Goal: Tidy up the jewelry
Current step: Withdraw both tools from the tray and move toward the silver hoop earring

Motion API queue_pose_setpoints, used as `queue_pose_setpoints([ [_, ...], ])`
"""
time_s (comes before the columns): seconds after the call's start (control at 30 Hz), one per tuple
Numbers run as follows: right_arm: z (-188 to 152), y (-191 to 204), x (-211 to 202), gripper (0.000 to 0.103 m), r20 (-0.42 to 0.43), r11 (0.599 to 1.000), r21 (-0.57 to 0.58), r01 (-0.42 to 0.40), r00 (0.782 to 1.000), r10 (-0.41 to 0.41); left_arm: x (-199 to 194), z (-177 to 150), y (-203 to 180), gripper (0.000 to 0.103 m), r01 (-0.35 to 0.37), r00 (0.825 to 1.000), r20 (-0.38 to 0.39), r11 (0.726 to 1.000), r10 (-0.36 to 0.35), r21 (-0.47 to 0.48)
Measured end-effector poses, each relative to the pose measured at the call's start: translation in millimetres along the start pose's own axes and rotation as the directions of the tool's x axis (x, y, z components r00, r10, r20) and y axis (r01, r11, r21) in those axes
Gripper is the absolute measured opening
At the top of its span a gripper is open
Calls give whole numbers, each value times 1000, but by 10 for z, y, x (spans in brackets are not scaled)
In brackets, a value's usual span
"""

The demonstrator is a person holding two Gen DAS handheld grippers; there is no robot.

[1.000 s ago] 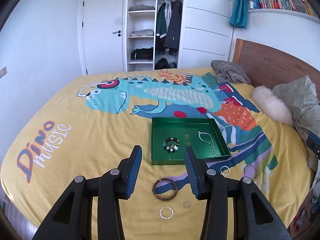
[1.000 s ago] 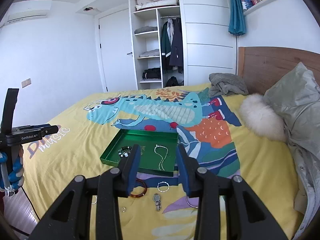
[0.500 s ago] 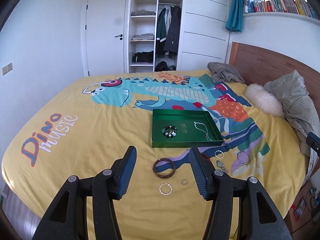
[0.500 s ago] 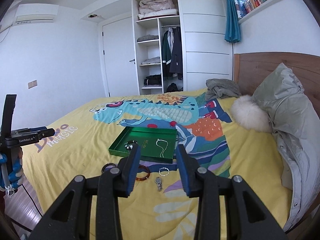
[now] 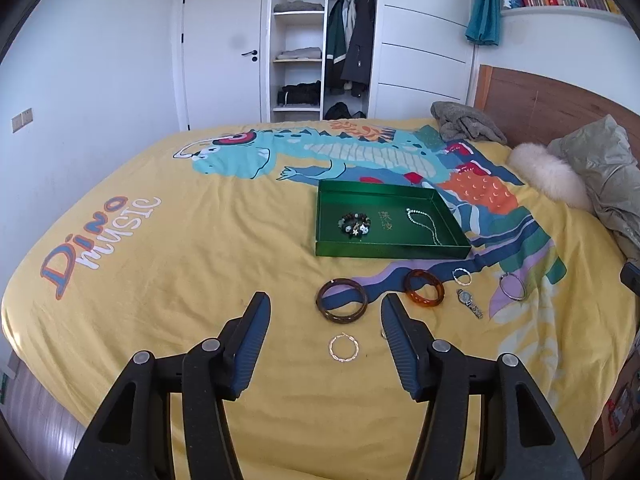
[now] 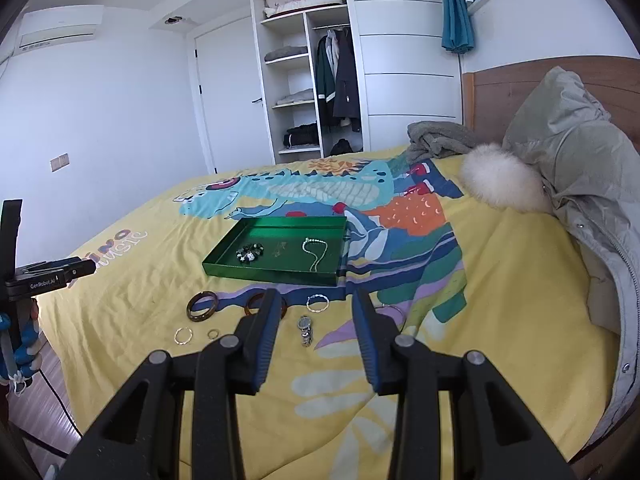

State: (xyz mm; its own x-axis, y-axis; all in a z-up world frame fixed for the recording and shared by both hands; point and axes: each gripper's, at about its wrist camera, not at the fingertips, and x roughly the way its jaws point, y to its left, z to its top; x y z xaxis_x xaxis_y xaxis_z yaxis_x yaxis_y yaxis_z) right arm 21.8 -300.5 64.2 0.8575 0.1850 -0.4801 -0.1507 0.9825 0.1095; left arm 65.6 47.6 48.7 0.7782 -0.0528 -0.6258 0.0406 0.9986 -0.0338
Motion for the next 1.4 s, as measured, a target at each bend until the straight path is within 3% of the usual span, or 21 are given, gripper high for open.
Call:
queue_pose_setpoints([
  [0.5, -453, -134, 711, 35, -109, 999, 8, -48, 993, 49, 725, -538, -184, 62, -45, 995, -91, 999, 45, 7],
  [1.13, -799, -21, 1519, 35, -226, 992, 27, -126, 965, 129, 1269, -720, -106, 63, -56, 983, -177, 998, 50, -27],
  [1.4, -759, 193, 1756, 35, -248, 979, 6, -202, 948, 197, 1509, -712, -119, 63, -32, 974, -226, 999, 23, -35],
])
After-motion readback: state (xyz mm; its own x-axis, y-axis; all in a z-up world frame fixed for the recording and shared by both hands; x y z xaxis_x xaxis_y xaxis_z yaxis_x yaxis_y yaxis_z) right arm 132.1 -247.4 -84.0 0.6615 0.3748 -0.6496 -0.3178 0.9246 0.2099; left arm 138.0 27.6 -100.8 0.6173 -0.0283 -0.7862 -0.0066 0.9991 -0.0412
